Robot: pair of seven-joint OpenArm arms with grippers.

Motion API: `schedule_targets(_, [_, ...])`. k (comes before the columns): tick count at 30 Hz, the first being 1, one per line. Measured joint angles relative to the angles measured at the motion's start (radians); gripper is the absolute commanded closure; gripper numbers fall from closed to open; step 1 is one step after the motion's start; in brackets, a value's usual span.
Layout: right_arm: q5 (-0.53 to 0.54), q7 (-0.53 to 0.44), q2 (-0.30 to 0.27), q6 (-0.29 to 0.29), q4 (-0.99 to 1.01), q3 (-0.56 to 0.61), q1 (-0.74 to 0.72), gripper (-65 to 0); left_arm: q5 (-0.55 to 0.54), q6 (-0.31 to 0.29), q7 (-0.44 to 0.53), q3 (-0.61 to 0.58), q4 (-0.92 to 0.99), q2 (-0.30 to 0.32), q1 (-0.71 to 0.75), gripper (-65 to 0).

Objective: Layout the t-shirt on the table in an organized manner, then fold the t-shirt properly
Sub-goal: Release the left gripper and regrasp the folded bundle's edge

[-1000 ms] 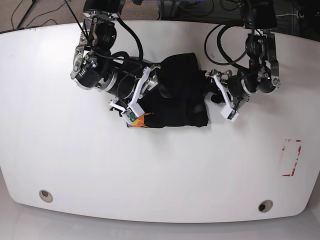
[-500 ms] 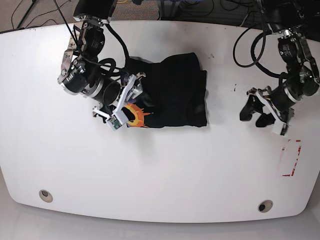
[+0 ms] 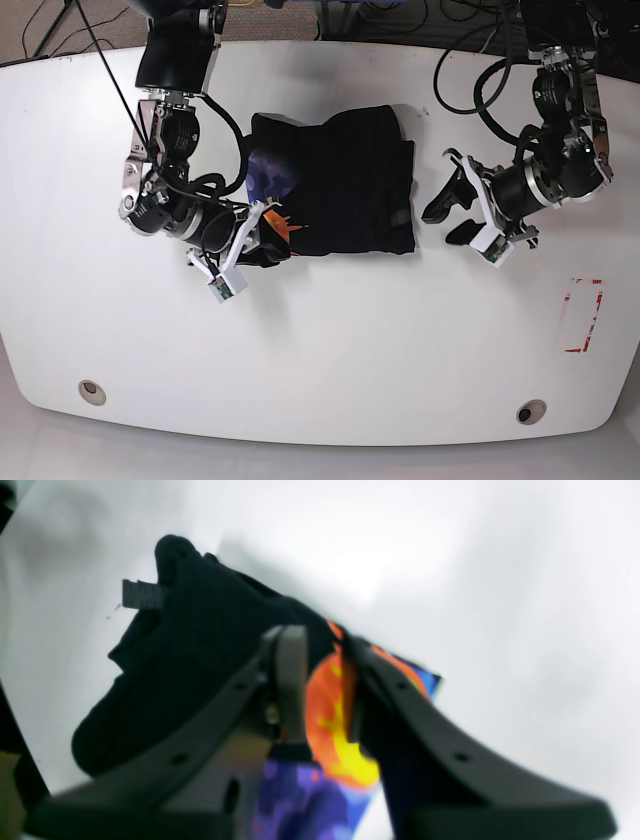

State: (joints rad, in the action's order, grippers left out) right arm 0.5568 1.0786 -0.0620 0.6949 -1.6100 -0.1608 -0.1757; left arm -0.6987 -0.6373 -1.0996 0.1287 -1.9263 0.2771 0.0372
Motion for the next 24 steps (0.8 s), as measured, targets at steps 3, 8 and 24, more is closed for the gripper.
schedule_targets(3, [0.004,-0.06,-0.031,0.001,0.074,0.056,-0.012,-6.0,0.095,0.001,-0.008,-0.052,0.005,0.0,0.009,-10.8])
schedule_targets(8, [0.005,-0.192,-0.075,0.0,0.159,0.154,-0.01,-5.9,0.208,0.001,-0.003,-0.11,0.008,-0.033,0.019,-9.3])
schedule_targets(24, [0.019,-0.467,-0.201,-0.003,0.307,0.261,0.053,-5.9,0.375,-0.06,0.035,-0.257,0.268,-0.072,-0.004,-9.3])
